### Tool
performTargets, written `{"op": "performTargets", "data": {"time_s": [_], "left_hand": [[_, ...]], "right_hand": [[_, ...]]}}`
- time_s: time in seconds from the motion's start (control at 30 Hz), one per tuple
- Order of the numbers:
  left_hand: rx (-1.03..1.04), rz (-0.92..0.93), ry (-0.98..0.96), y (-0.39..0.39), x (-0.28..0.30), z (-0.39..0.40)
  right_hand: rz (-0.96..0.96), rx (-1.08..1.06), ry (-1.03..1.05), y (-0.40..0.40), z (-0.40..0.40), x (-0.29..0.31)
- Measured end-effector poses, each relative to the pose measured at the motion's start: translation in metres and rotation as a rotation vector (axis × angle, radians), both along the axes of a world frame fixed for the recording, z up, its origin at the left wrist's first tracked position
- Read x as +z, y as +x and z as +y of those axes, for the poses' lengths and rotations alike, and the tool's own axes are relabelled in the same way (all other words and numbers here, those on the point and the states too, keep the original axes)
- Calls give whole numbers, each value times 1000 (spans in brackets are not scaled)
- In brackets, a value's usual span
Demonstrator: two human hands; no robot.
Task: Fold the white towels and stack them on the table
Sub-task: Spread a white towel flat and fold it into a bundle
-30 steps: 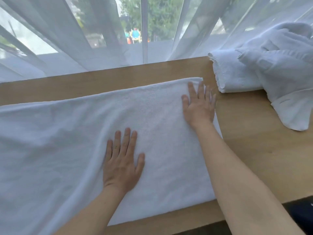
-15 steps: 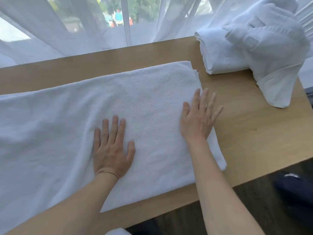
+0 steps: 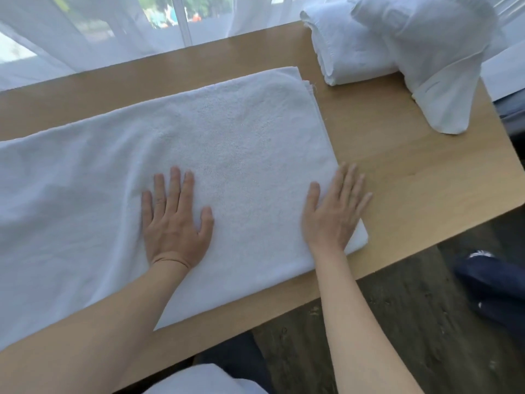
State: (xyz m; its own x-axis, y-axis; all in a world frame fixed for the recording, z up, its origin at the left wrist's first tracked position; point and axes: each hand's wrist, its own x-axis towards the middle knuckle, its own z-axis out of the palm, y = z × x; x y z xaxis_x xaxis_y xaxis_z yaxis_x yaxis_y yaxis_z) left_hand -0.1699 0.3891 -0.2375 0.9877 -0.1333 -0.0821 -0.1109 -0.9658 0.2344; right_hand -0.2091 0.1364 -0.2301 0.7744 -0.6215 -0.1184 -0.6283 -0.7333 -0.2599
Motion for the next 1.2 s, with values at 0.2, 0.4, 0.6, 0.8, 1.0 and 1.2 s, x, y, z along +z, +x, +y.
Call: {"op": "performTargets", "data": {"time_s": [0.2, 0.4, 0.6, 0.8, 1.0, 1.2], "left_hand": [[0, 19, -13, 0, 1, -1], [-69, 83, -54, -2, 7, 6], [-269, 46, -75, -10, 14, 75], [-404, 104, 7, 8, 7, 156], [-368, 57, 40, 52, -5, 178], [-222, 72, 50, 109, -4, 214]], "right_hand": [[80, 517, -63, -27, 33, -10], [124, 114, -60, -17, 2, 3], [-140, 528, 165, -10, 192, 7], [29, 452, 72, -19, 283, -9], [-24, 424, -49, -17, 287, -14], [-47, 409, -56, -17, 286, -16]]}}
